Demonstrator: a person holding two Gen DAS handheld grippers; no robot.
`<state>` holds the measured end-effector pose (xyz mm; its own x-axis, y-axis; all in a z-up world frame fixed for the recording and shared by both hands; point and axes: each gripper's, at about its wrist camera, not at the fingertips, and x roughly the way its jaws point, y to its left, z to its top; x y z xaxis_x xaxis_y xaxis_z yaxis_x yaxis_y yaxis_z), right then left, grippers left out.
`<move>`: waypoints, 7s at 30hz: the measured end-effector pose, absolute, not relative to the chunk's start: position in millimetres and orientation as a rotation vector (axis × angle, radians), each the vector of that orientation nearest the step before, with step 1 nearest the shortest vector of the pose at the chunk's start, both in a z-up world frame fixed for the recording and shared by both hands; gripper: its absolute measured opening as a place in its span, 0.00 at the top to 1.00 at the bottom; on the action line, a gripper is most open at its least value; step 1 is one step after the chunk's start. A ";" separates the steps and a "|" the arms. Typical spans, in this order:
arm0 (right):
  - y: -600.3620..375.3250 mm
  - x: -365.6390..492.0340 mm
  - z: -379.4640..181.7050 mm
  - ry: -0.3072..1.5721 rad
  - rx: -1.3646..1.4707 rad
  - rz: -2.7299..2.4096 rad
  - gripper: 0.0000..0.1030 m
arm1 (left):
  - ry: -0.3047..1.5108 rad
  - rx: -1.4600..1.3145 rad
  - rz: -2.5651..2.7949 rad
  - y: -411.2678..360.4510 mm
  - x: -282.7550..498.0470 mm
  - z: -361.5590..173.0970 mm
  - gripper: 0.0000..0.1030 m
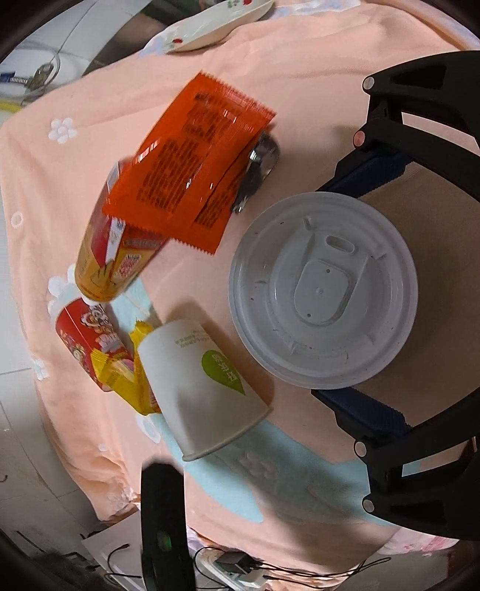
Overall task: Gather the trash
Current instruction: 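Grasp the white plastic lid with the right tool while the left tool reaches the paper cup, then grasp the white paper cup with the left tool while the right tool lifts the lid, then lower the cup and lid into the green basket with both tools and release, then move both tools back over the towel toward the snack wrappers, then grasp the orange wrapper with the right tool while the left tool grasps the yellow wrapper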
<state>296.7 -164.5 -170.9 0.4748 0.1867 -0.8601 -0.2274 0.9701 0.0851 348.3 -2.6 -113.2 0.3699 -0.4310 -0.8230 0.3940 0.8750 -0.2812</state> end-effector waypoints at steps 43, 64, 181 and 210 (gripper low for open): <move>-217.4 160.6 -117.1 0.943 0.060 0.189 0.12 | 1.009 0.078 -0.492 -36.3 292.1 -111.9 0.40; -253.7 51.8 -117.1 0.959 0.112 0.143 0.12 | 0.924 0.010 -0.610 -50.3 149.8 -71.6 0.40; -206.6 402.4 -127.3 1.107 -0.343 0.243 0.23 | 0.983 -0.039 -0.429 49.7 388.5 -114.6 0.28; -203.1 319.2 -106.5 1.036 -0.125 0.264 0.79 | 0.966 -0.214 -0.375 71.0 389.0 -131.1 1.00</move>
